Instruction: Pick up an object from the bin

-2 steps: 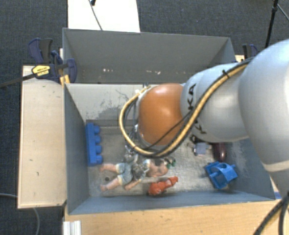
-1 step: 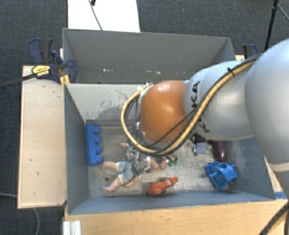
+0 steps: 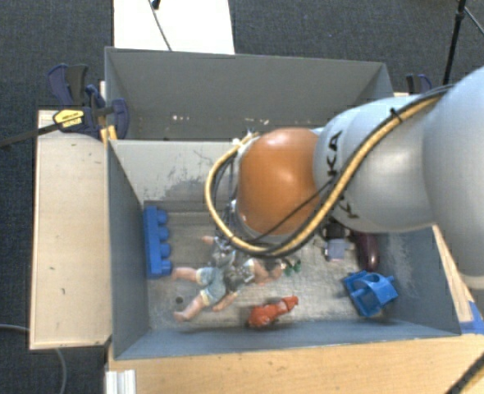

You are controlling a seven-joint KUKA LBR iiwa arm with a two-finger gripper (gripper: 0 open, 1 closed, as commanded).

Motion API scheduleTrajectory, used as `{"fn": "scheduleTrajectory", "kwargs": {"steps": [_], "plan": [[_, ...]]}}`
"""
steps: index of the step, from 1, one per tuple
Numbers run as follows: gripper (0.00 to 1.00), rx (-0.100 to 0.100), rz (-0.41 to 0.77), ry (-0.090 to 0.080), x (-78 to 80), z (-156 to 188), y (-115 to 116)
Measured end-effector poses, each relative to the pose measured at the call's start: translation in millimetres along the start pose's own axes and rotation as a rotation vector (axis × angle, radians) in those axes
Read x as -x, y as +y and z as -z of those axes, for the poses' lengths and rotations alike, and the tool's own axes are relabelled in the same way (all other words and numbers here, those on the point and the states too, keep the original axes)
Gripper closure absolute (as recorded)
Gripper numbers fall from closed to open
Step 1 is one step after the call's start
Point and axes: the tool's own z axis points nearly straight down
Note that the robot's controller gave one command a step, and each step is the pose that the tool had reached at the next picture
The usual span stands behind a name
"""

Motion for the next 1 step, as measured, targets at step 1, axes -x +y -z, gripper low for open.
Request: {"fn": "scheduleTrajectory", "kwargs": {"steps": [1], "plan": [[1.00,-0.001,-0.001,-0.002,0.5,18.0,-0.1]]}}
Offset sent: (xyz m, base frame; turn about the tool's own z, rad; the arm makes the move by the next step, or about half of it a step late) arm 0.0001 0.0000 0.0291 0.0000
